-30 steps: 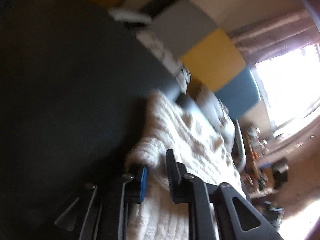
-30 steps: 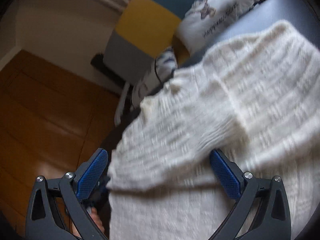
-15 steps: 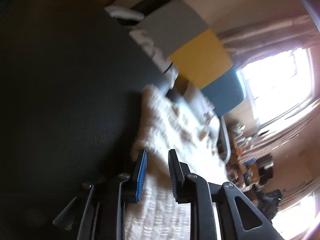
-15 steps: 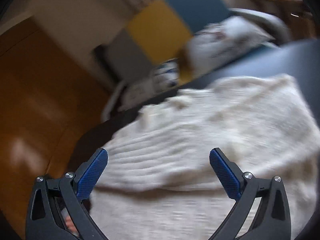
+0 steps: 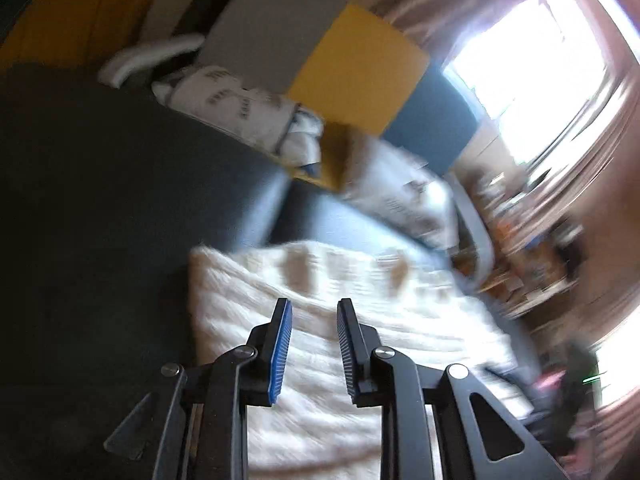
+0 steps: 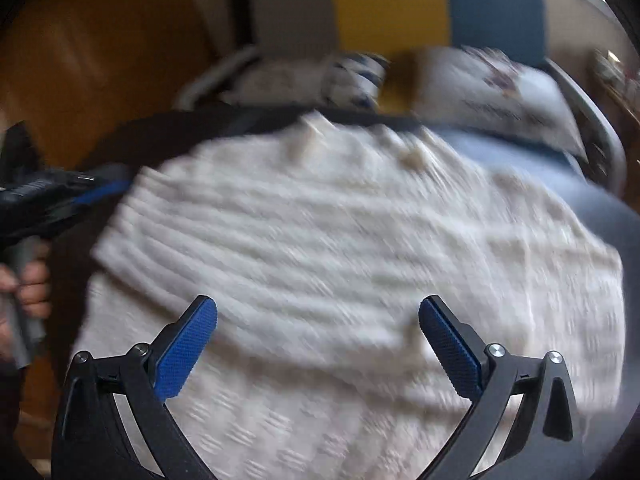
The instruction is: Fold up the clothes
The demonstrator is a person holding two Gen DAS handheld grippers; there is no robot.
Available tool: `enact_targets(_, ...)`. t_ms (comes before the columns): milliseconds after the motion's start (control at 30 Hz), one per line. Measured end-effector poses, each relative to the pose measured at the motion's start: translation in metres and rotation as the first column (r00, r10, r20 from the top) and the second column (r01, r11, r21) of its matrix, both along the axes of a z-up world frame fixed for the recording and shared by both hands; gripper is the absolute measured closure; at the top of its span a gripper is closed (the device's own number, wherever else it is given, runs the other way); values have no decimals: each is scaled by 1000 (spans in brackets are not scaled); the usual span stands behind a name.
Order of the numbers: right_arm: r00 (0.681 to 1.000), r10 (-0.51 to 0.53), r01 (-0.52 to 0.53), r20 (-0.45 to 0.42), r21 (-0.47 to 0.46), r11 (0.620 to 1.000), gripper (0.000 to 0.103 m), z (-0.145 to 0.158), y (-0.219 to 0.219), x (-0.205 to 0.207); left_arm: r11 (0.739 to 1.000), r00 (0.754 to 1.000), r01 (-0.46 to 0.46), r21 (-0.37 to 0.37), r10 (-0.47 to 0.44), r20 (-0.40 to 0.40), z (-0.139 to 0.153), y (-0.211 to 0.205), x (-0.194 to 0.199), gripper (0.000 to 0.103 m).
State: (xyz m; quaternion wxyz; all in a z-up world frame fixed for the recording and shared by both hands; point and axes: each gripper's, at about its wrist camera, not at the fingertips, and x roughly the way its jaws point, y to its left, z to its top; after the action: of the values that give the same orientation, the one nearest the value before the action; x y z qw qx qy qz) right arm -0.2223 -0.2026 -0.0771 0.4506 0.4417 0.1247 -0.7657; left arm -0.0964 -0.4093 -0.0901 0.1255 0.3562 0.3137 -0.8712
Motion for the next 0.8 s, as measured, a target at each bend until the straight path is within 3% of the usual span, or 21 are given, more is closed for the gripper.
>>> enact_targets(67, 999, 43, -42, -25, 20, 999, 0, 3, -16, -3, 997, 993, 72, -32, -69, 95, -14, 5, -17, 81)
enact_targets(133, 998, 52, -50, -16, 102, 993, 0, -7, -30, -12, 976, 962, 185, -113, -156, 223, -33, 14, -34, 80)
enact_targets(200, 999, 32, -28, -19, 190, 981, 0, -22, -36, -22, 951, 959, 218, -221, -167, 227, -30, 24, -36, 79)
enact_targets(233, 1000, 24, -20, -16, 196, 980, 0, -24, -35, -25, 948, 959, 225, -224, -174, 226, -28, 26, -37, 81)
enact_targets(300, 1000, 16, -15, -5, 165, 986, 0, -20, -31, -27, 949, 972, 232, -214, -215, 99, -14, 32, -30, 82)
enact_targets(367, 999, 33, -33, -2, 130, 991, 0, -15, -28, -23, 941, 962, 273, -198, -269, 46, -4, 37, -34, 82)
enact_targets(433, 996, 86, -86, 6, 100, 991, 0, -12, -30, -21, 914, 937, 347, -210, -346, 43, -3, 50, -49, 82)
enact_targets(500, 990, 143, -144, 15, 70, 987, 0, -9, -32, -18, 871, 902, 432, -233, -419, 107, -12, 71, -71, 82)
enact_targets(533, 988, 153, -154, 11, 91, 984, 0, -11, -33, -19, 864, 895, 445, -237, -426, 131, -15, 75, -75, 82)
enact_targets(600, 994, 105, -102, -7, 182, 978, 0, -24, -32, -28, 870, 902, 424, -251, -382, 201, -32, 74, -94, 79)
enact_targets(633, 997, 77, -76, 5, 165, 983, 0, -26, -28, -33, 896, 919, 385, -220, -352, 175, -33, 69, -98, 79)
enact_targets(733, 996, 87, -89, 21, 138, 986, 0, -26, -21, -29, 930, 935, 349, -112, -339, 103, -24, 60, -90, 82)
enact_targets(800, 991, 124, -128, 44, 125, 984, 0, -20, -18, -28, 922, 928, 372, -107, -370, 46, -14, 60, -82, 82)
